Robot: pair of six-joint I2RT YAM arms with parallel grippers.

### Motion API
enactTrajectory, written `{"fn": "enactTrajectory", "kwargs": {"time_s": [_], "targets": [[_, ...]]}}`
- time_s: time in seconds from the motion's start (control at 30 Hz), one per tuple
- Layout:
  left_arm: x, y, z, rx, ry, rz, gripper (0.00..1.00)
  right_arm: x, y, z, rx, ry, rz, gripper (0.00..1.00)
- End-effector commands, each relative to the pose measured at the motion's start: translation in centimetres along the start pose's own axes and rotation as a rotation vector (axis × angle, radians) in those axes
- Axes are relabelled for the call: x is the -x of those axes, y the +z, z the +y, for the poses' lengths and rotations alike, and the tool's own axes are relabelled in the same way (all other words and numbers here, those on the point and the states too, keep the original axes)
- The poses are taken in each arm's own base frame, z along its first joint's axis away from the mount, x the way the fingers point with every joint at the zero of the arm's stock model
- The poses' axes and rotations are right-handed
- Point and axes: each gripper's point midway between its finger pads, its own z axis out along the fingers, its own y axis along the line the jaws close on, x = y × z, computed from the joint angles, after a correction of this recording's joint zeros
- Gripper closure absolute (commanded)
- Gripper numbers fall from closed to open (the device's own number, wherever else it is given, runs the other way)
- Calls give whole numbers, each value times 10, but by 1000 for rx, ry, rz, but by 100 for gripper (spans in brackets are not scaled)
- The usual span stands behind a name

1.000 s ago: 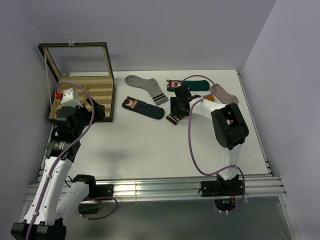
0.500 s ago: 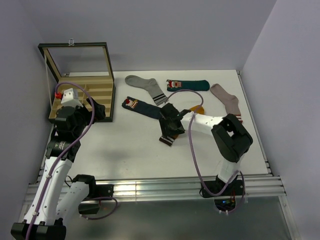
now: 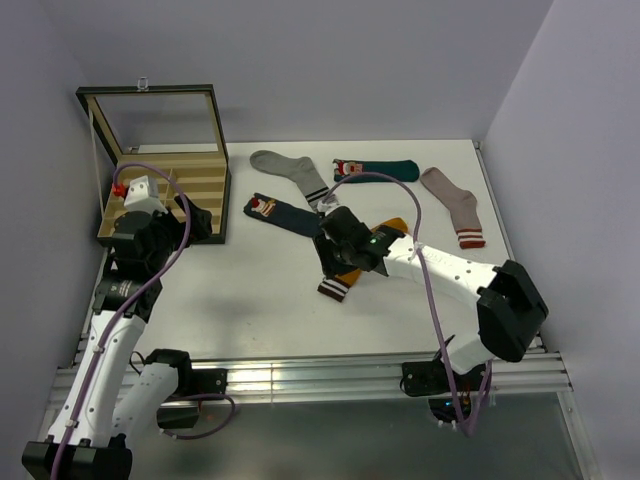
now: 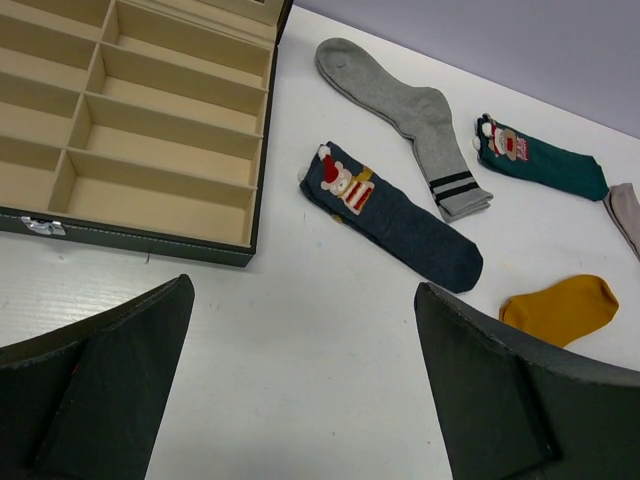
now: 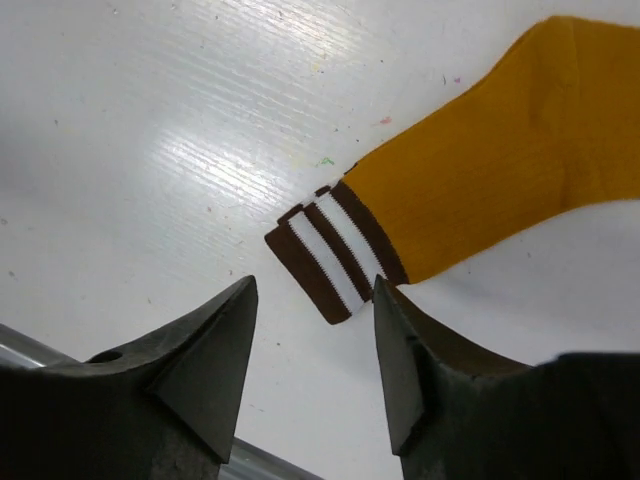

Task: Roll the socks
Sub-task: Move the sock to the center of the board.

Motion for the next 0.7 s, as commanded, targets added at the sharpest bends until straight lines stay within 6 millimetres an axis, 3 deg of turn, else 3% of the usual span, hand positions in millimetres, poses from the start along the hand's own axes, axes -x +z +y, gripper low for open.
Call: {"fn": "enactTrajectory", "kwargs": {"time_s": [0.0,0.23,0.37,0.5,0.67], "targets": [[6,1,-6,-29,6,-21,1,-16,10,-4,6,-58,33,47],[2,3,-7,-34,2,-5,1,-20,45,-3,-5,-99,69,52],[1,5,-6,-25,2,-1,0,-34,66,2,10,-105,146,55],[1,6,-5,-21,6,1,1,-39,77,11,28,-94,181,54],[0,7,-3,-8,6,1,1,-27,81,32,66,-95,168,54]]}}
